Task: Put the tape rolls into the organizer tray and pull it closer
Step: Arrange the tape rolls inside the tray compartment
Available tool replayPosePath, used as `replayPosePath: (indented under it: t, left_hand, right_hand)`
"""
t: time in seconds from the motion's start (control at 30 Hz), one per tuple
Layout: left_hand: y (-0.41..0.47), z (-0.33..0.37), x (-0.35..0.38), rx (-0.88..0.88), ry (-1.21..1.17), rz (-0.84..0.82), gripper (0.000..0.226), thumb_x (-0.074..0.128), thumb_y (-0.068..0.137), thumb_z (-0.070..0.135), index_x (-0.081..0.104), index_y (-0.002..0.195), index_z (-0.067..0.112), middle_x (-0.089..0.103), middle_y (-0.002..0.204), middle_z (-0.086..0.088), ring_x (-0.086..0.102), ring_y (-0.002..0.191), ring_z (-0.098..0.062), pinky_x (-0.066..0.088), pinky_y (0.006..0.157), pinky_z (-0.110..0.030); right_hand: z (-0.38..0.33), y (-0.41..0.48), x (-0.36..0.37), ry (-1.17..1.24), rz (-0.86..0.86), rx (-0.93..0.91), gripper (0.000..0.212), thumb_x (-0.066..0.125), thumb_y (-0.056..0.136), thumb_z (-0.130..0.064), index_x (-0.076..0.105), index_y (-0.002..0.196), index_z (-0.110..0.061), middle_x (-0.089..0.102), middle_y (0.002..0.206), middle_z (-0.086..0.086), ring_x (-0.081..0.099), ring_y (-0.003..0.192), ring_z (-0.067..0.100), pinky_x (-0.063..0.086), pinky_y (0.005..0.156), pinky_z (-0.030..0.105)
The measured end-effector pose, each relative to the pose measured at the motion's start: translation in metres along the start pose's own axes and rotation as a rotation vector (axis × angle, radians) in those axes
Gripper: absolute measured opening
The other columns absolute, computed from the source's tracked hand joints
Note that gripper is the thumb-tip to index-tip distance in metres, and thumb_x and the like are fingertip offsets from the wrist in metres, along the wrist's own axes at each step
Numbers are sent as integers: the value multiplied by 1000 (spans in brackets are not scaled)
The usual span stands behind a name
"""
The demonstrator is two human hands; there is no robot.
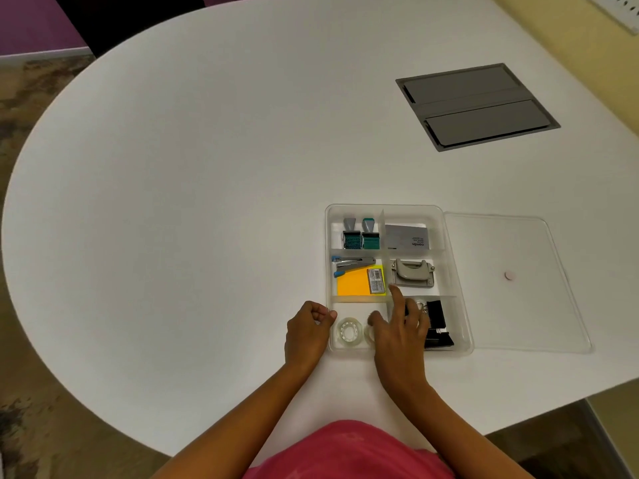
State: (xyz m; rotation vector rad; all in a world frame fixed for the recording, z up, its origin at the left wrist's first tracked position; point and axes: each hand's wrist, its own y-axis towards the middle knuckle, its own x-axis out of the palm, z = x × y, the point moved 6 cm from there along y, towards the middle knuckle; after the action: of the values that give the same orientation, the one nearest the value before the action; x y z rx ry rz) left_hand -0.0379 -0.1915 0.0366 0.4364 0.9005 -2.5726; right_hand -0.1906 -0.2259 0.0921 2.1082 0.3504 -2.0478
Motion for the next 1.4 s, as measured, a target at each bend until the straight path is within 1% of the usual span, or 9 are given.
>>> replayPosePath:
  t: [0.1, 0.3, 0.5, 0.67, 0.87, 1.17, 1.27, 1.33, 1.4]
  left_hand:
    - [0, 1, 0, -8, 12, 1, 22, 63, 87, 31, 59, 99, 14, 60, 92, 3, 64, 91, -23, 57, 85, -47]
    - [-2, 2, 0, -16, 17, 0, 24, 62, 87, 32, 59, 102, 12, 60, 94, 2, 65, 94, -25, 57, 86, -47]
    - [-3, 1, 0, -20, 8, 9, 26, 63, 87, 32, 60, 102, 12, 66, 99, -5, 64, 93, -26, 57, 85, -48]
    - [-3, 1, -1, -19, 21, 12, 27, 62, 87, 33, 60, 104, 12, 67, 103, -8, 64, 93, -25, 57, 85, -48]
    - [-4, 2, -1, -24, 33, 9, 27, 62, 88, 33, 59, 104, 12, 66, 103, -7, 65, 93, -26, 57, 85, -48]
    - [-5, 4, -2, -30, 58, 2, 30, 61, 88, 33, 59, 108, 10, 66, 109, -10, 64, 96, -28, 56, 88, -48]
    - [-5, 4, -2, -31, 64, 1, 30, 60, 88, 34, 59, 108, 11, 66, 109, -10, 64, 96, -27, 57, 88, -47]
    - [-5, 5, -2, -32, 65, -1, 30, 61, 88, 34, 59, 107, 11, 66, 109, -10, 64, 95, -26, 57, 87, -47]
    - [-5, 5, -2, -33, 63, -4, 30, 61, 88, 34, 59, 107, 11, 66, 109, -9, 65, 96, -26, 57, 87, -47]
  right_hand:
    - [-14, 3, 3, 59, 10, -109, 33, 89, 51, -1, 69, 70, -19, 55, 134, 22, 49, 117, 42, 48, 84, 55]
    - [-24, 3, 12, 0, -106, -170, 34, 95, 43, -15, 68, 59, -28, 53, 139, 16, 57, 116, 45, 51, 83, 58]
    - [-18, 1, 10, -49, -108, -142, 34, 95, 39, -12, 68, 54, -25, 55, 137, 16, 58, 116, 46, 51, 83, 59]
    - [-19, 1, 10, -25, -116, -138, 32, 94, 42, -10, 67, 53, -23, 54, 138, 17, 56, 117, 47, 51, 84, 61]
    - [-23, 4, 9, 43, -93, -149, 36, 92, 42, -4, 68, 60, -23, 55, 137, 20, 57, 114, 47, 51, 81, 58]
    - [-24, 3, 14, -40, -167, -103, 26, 93, 50, -15, 68, 51, -20, 48, 144, 12, 51, 124, 45, 47, 91, 60]
    - [-25, 4, 12, -30, -158, -113, 31, 95, 44, -15, 66, 47, -20, 55, 138, 14, 56, 118, 46, 50, 87, 61]
    - [-27, 5, 9, 30, -142, -130, 32, 95, 40, -7, 66, 50, -18, 59, 133, 18, 58, 114, 47, 51, 84, 60]
    - [-28, 7, 5, 125, -115, -136, 32, 91, 40, 4, 68, 56, -12, 65, 122, 22, 62, 108, 45, 54, 81, 53]
